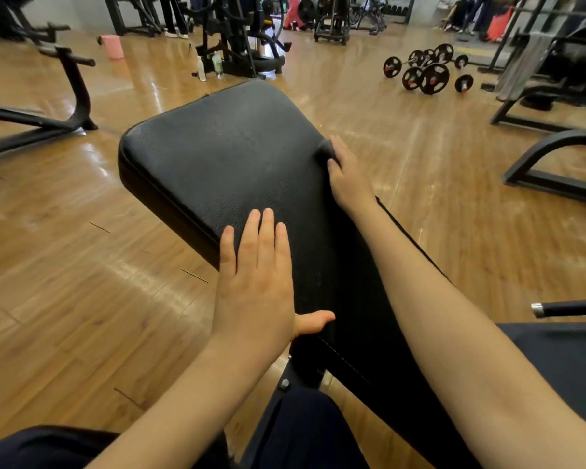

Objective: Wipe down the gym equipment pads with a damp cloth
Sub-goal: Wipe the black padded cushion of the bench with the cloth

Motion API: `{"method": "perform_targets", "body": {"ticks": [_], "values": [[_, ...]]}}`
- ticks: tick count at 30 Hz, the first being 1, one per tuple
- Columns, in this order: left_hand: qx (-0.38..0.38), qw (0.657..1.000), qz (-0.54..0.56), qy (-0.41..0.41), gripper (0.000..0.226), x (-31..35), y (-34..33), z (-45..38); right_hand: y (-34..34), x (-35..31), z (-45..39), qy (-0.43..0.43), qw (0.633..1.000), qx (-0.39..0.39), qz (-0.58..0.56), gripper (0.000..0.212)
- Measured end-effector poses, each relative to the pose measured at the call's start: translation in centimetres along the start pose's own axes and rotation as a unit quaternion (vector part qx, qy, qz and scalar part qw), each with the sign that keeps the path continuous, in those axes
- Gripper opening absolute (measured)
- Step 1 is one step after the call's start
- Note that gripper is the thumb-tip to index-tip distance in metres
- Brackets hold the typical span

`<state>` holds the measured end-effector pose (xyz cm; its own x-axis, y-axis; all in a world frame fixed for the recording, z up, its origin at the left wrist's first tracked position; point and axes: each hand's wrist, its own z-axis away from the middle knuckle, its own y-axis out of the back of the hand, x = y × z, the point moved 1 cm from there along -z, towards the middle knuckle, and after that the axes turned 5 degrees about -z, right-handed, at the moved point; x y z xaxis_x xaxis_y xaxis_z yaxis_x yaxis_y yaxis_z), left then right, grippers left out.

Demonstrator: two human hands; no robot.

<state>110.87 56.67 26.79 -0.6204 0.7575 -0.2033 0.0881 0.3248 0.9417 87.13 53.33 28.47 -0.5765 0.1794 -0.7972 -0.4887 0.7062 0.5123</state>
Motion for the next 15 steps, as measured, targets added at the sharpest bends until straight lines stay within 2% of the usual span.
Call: {"method": "perform_targets", "body": {"ticks": [7,11,15], "values": [[0.001,1.0,0.023,-0.012,0.121,0.1,-0.1,-0.3,-1.1,-0.4,-2.4,0.0,1.0,0.002,0.011,0.05],[0.023,1.0,0.015,-0.005,0.129,0.1,-0.3,-0.2,-2.4,-4.8,-4.9,0.026,0.999,-0.029,0.029,0.03],[0.022,1.0,0.016,-0.001,0.128,0.1,-0.4,-0.1,-3.6,-7.2,-7.6,0.058,0.997,-0.045,0.035,0.045]]}}
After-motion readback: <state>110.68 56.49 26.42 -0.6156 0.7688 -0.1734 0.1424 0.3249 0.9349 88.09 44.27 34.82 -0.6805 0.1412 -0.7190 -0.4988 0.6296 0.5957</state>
